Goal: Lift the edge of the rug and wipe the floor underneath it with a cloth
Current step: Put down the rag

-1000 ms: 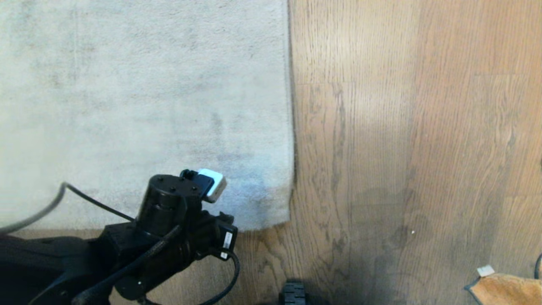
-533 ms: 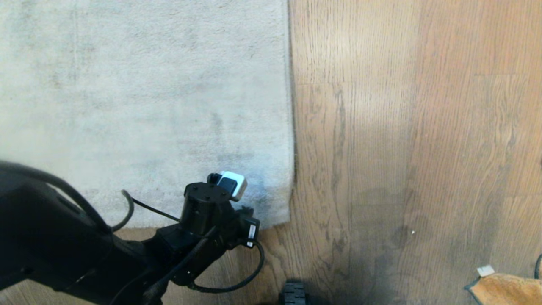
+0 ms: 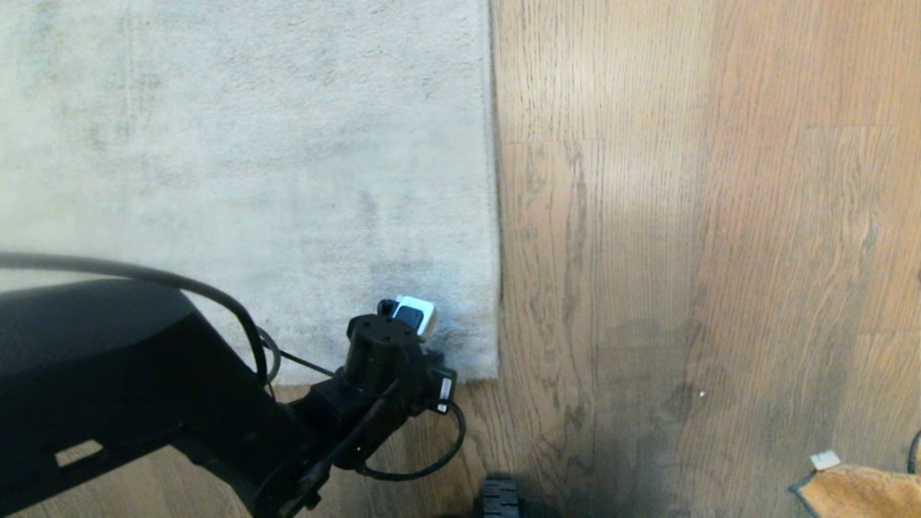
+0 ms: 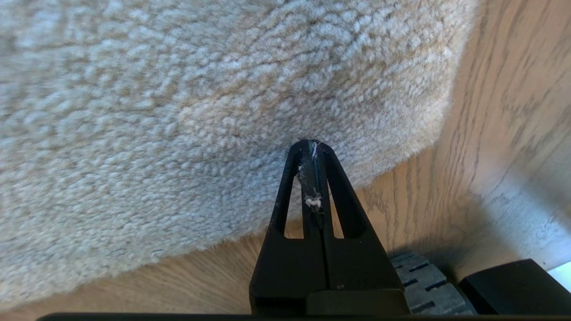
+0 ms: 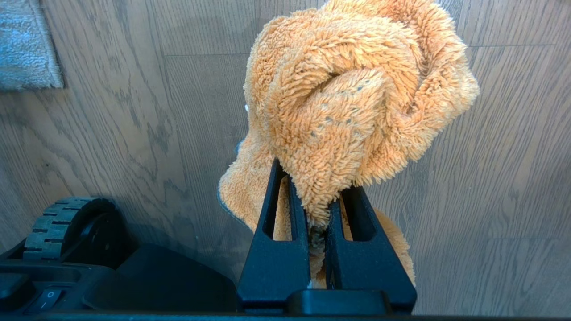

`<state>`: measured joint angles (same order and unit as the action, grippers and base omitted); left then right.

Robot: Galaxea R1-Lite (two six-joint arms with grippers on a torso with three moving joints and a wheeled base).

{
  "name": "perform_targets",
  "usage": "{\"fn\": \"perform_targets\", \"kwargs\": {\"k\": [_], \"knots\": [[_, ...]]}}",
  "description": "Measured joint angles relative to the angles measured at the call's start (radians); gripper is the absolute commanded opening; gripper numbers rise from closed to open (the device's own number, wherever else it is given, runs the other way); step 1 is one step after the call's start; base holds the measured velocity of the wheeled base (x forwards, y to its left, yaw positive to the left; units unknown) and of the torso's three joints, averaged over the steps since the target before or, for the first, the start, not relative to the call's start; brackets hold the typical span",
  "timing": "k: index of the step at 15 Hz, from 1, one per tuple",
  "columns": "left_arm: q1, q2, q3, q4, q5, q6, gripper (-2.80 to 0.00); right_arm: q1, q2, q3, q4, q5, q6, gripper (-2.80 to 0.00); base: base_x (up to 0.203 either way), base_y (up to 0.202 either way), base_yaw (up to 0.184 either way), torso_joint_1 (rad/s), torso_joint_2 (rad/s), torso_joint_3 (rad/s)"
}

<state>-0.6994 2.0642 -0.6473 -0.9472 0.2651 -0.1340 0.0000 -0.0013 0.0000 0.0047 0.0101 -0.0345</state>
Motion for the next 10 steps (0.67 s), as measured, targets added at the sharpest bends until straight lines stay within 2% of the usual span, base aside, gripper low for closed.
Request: {"fn": "perform_targets", "kwargs": {"k": [5, 10], "knots": [[0.000, 0.003, -0.005, 0.000, 0.004, -0.001, -2.80, 0.000, 0.000, 0.000, 0.000, 0.000, 0.000, -2.80, 0.000, 0.000, 0.000, 0.000, 0.00, 0.000], [0.000, -0.130, 0.021, 0.022, 0.010, -0.003, -2.80, 0.000, 0.000, 0.000, 0.000, 0.000, 0.000, -2.80, 0.000, 0.000, 0.000, 0.000, 0.00, 0.000]]}}
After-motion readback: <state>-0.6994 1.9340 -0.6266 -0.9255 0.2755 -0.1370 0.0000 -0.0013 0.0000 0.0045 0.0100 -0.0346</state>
